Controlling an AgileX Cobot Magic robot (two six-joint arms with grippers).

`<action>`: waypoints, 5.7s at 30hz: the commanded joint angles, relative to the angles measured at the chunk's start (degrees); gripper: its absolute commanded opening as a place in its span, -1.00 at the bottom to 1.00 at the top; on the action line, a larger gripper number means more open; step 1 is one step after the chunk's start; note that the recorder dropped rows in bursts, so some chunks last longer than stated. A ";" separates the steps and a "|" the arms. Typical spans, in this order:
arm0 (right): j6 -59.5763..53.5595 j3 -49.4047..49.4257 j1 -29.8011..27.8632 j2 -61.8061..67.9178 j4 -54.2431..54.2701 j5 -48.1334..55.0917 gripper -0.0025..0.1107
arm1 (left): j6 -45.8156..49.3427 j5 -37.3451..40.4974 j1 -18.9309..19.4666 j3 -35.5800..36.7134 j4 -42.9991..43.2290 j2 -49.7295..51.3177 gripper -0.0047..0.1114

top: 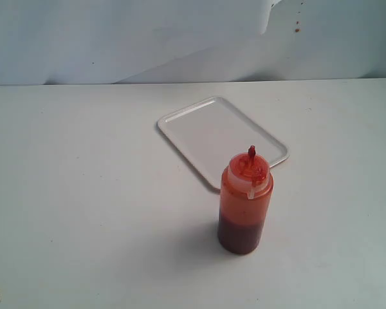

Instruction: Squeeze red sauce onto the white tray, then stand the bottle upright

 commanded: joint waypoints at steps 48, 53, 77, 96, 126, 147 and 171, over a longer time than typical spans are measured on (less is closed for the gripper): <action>0.00 0.22 -0.34 -0.21 0.10 -0.26 -0.96 | -0.17 -21.25 -0.33 0.24 -1.99 -0.13 -0.92; 0.00 0.22 -0.34 -0.21 0.10 -0.26 -0.96 | -0.17 -21.25 -0.33 0.24 -1.99 -0.13 -0.92; 0.00 0.22 -0.34 -0.21 0.10 -0.26 -0.96 | -23.67 -56.85 -0.33 0.24 1.58 -0.13 -0.92; 0.00 0.22 -0.34 -0.21 0.10 -0.26 -0.96 | -13.25 -48.57 -0.33 -13.10 31.00 16.90 -0.92; 0.00 0.22 -0.34 -0.21 0.10 -0.26 -0.96 | 2.41 -86.64 -0.33 -14.81 45.82 96.34 -0.92; 0.00 0.22 -0.34 -0.21 0.10 -0.26 -0.96 | -5.39 -86.64 -0.33 -37.19 69.34 121.12 -0.92; 0.00 0.22 -0.34 -0.21 0.10 -0.26 -0.96 | -7.17 -86.64 -2.43 -40.06 73.56 126.51 -0.84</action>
